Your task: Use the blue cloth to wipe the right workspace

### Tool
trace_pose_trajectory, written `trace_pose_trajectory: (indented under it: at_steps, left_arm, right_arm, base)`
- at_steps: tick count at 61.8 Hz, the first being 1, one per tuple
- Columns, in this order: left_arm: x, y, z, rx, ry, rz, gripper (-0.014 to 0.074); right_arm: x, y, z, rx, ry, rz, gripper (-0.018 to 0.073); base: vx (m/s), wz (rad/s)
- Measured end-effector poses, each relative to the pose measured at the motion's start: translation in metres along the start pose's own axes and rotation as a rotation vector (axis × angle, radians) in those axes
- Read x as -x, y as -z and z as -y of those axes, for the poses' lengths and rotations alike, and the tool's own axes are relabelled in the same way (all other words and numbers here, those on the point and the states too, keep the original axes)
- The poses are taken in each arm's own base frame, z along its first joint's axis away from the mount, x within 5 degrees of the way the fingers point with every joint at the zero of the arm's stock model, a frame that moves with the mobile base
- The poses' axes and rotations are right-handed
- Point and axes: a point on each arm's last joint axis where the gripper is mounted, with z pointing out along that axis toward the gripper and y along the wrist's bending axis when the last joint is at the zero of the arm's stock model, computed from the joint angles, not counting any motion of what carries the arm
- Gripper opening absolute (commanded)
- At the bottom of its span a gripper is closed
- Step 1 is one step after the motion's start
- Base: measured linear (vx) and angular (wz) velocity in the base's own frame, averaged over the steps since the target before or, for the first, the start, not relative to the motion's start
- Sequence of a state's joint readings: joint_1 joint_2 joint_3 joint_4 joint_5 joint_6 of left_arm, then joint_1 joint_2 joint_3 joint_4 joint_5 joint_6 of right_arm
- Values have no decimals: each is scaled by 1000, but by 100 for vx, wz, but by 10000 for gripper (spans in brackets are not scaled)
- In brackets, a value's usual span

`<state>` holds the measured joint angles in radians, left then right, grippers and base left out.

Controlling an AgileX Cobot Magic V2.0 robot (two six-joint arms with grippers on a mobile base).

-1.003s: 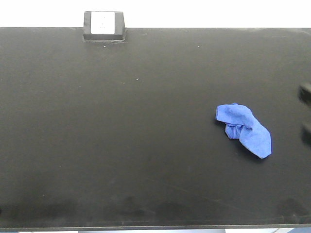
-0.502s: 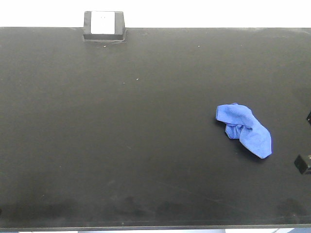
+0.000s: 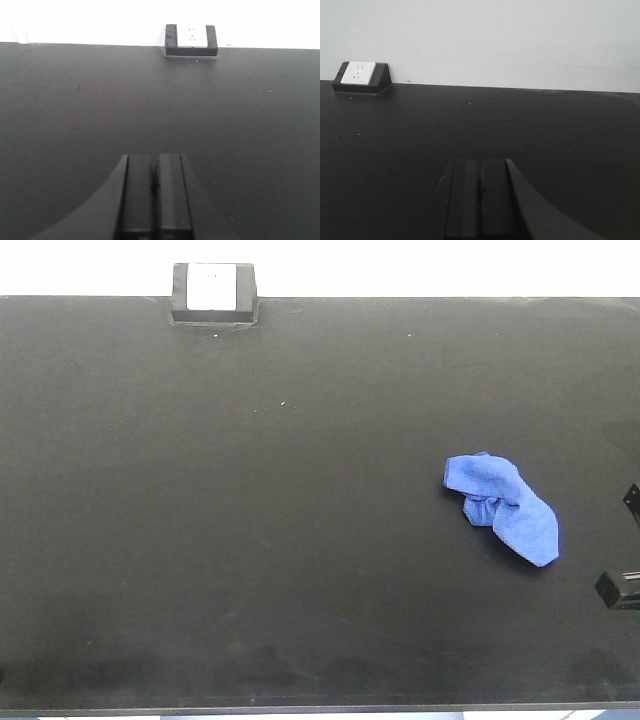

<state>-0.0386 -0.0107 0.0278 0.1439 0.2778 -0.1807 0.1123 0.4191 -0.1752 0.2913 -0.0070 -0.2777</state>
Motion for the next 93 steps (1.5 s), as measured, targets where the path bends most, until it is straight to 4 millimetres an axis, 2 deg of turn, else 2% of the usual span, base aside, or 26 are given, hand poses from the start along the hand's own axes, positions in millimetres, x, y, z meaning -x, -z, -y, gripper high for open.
trace_pose_trajectory:
  at_steps: [16, 23, 33, 34, 35, 40, 45, 83, 93]
  left_arm:
    - [0, 0, 0, 0, 0, 0, -6]
    - [0, 0, 0, 0, 0, 0, -6]
    - [0, 0, 0, 0, 0, 0, -6]
    - [0, 0, 0, 0, 0, 0, -6]
    - [0, 0, 0, 0, 0, 0, -6]
    - [0, 0, 0, 0, 0, 0, -6]
    - [0, 0, 0, 0, 0, 0, -6]
    - [0, 0, 0, 0, 0, 0, -6]
    - [0, 0, 0, 0, 0, 0, -6]
  right_arm:
    - [0, 1, 0, 2, 36, 4, -4]
    - [3, 12, -1, 4, 113, 54, -4]
    - [2, 28, 1, -25, 114, 106, -4]
    - [-15, 32, 5, -76, 80, 118, -4]
    - [-21, 32, 5, -88, 69, 116, -4]
    - [-42, 33, 8, -121, 34, 109, -4]
    - [-52, 34, 9, -142, 7, 118, -4]
    - [-54, 35, 9, -157, 53, 101, -4]
    - [-54, 34, 6, -100, 59, 101, -4]
  base:
    - [0, 0]
    - [0, 0]
    - [0, 0]
    - [0, 0]
    - [0, 0]
    - [0, 0]
    - [0, 0]
    - [0, 0]
    - [0, 0]
